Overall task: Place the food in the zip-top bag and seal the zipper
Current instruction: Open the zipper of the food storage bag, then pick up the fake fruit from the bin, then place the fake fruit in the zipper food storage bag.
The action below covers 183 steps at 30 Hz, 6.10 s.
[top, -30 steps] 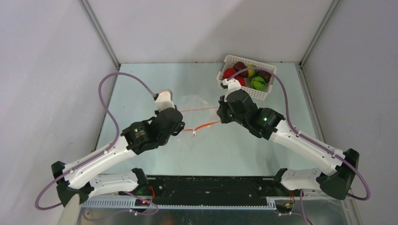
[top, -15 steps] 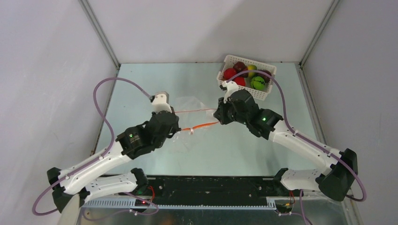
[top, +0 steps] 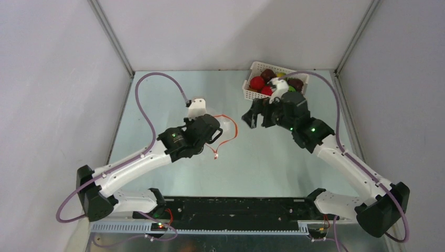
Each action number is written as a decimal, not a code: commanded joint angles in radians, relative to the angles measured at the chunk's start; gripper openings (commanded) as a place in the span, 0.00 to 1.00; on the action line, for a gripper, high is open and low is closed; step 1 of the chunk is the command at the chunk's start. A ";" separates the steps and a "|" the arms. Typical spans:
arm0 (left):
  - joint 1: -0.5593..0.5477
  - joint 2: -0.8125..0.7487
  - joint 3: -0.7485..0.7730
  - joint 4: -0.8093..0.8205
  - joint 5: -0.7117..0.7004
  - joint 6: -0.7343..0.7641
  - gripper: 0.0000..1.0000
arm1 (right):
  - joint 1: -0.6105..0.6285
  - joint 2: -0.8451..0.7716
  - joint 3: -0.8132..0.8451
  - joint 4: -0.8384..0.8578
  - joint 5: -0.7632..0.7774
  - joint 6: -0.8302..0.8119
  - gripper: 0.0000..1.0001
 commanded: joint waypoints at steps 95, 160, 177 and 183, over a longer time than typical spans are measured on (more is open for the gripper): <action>0.155 0.199 0.088 0.094 0.182 0.010 0.00 | -0.604 0.794 0.738 -0.083 0.115 -0.010 0.20; 0.175 0.084 0.020 0.281 0.438 -0.081 0.00 | -0.051 0.208 0.170 -0.079 -0.319 0.089 0.99; 0.175 0.069 0.004 0.264 0.407 -0.081 0.00 | -0.187 0.160 0.223 -0.037 -0.329 0.020 0.99; 0.175 0.066 0.014 0.236 0.361 -0.076 0.00 | -0.339 0.228 0.264 -0.038 -0.197 0.034 0.99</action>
